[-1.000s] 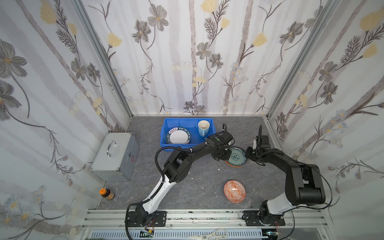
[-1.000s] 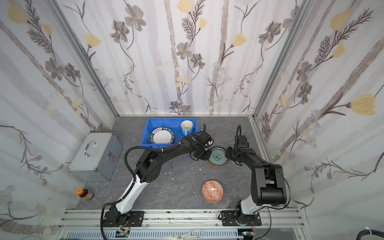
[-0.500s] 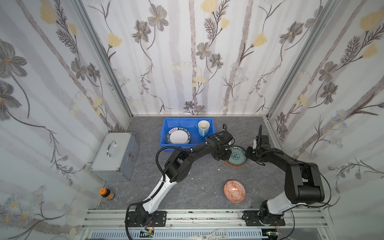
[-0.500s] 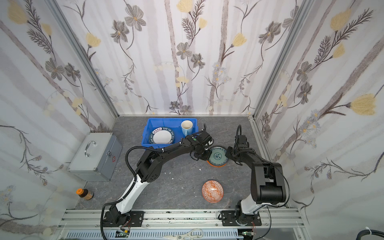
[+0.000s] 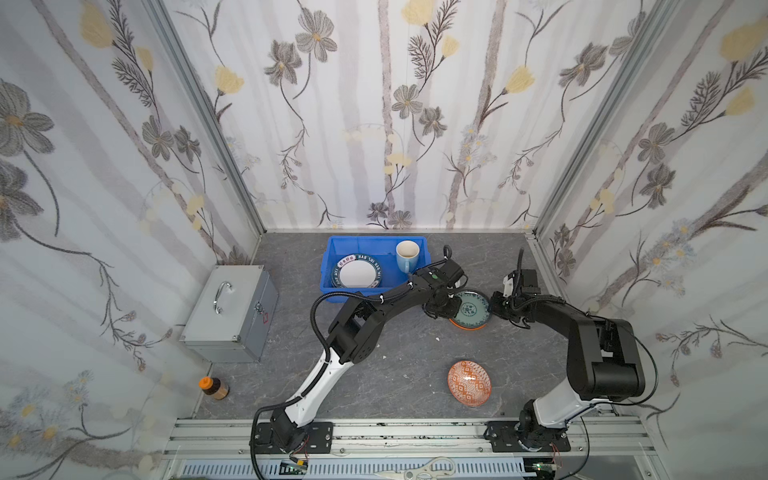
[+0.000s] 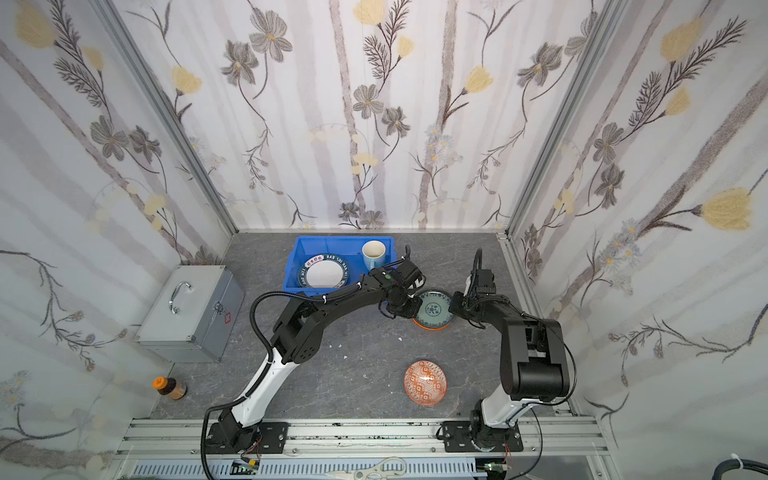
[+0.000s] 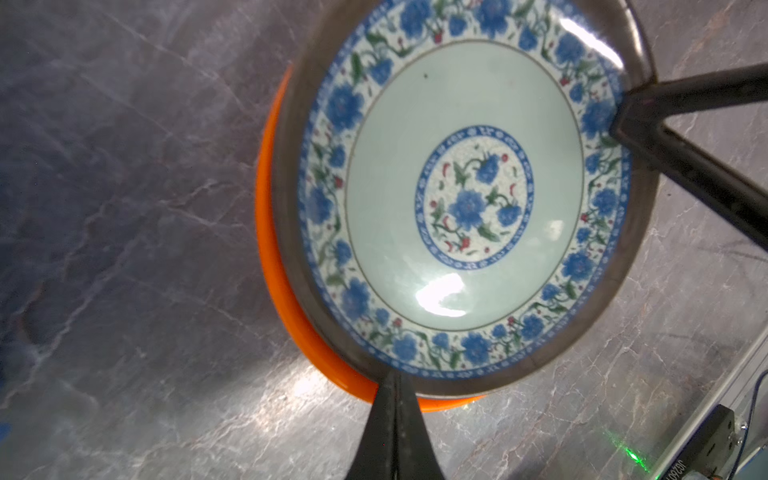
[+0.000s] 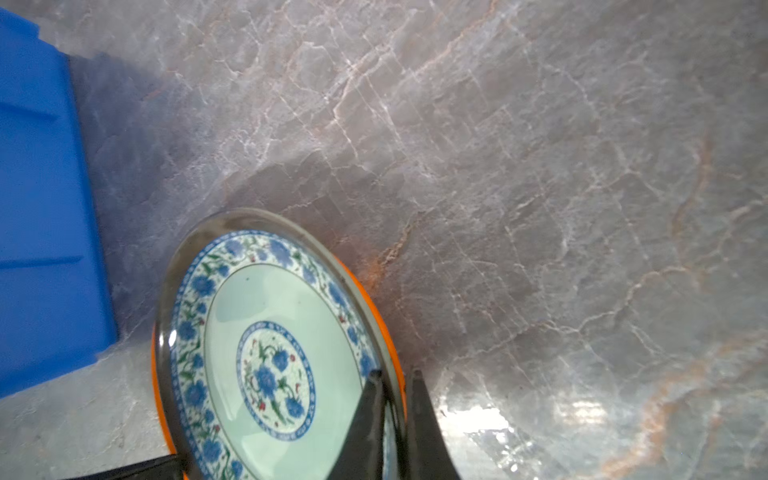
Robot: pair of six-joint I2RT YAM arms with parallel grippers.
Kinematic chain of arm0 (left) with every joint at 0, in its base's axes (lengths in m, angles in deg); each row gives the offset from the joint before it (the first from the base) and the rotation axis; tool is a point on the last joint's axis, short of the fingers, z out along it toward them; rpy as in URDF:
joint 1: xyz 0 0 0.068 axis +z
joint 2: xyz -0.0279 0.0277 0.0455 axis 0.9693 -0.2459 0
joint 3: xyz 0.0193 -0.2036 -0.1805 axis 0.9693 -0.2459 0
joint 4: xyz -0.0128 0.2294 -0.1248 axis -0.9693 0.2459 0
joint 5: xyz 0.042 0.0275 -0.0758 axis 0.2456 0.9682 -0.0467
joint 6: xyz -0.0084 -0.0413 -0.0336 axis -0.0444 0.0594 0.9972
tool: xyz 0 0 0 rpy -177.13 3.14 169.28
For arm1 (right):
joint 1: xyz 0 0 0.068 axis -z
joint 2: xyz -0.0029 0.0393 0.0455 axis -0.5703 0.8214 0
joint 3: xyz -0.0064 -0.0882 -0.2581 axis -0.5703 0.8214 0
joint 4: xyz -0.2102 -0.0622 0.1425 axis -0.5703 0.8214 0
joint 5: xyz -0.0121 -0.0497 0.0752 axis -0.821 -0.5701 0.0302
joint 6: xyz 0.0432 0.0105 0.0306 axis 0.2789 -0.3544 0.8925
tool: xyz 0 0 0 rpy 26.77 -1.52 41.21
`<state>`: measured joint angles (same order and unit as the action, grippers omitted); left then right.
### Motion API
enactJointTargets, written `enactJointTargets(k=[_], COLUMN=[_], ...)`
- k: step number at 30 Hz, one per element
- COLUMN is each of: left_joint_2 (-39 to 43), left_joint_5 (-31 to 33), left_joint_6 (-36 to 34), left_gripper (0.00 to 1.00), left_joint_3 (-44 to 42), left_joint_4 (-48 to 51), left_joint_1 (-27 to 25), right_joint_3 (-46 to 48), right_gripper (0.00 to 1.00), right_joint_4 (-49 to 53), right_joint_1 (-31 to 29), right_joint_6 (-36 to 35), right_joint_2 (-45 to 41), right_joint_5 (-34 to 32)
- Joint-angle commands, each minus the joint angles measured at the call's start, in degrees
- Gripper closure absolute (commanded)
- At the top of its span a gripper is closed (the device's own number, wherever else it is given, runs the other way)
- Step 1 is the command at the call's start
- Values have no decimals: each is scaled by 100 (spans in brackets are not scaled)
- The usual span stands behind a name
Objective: Place the mixed dishes into the plastic bin
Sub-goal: 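Tilt the blue-patterned plate up onto its edge with both grippers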
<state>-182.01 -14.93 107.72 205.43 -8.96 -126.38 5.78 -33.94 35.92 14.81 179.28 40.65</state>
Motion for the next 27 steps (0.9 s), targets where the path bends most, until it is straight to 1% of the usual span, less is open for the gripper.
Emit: enactJointTargets(k=[1,3,14,15,16,18,19,21,22,27], left_joint_2=[-44,-35,56,93,158,317,398,568,654,1046], left_joint_5=[-18,-15,8,13,27,57,85,183,209,357], left_joint_6=[-45,-51,-95,-111,-122,-154,-173,-224,-259,-281], left_gripper=[100,100,100,97,91,71,55,11,0,0], left_joint_3=[23,30,-12,-39,-78,-179,-242,-356,-409,-678], left_joint_4=[95,102,138,124,97,26,-8,-35,-55,-93], left_joint_1=[2,4,9,16,8,12,15,15,16,25], right_joint_3=[-40,-36,-102,-108,-135,-163,-177,-197,-212,-241], right_gripper=[98,100,100,100,100,100,100,100,100,100], right_joint_4=[-82,-71,14,17,41,70,77,102,116,140], right_joint_1=[-5,8,26,26,31,32,30,30,35,38], right_joint_6=[51,47,32,39,38,26,12,-2,-13,-14], right_joint_2=[19,-21,-158,-175,-198,-247,-283,-339,-359,-511], right_joint_5=[-63,-90,36,61,72,89,91,94,104,185])
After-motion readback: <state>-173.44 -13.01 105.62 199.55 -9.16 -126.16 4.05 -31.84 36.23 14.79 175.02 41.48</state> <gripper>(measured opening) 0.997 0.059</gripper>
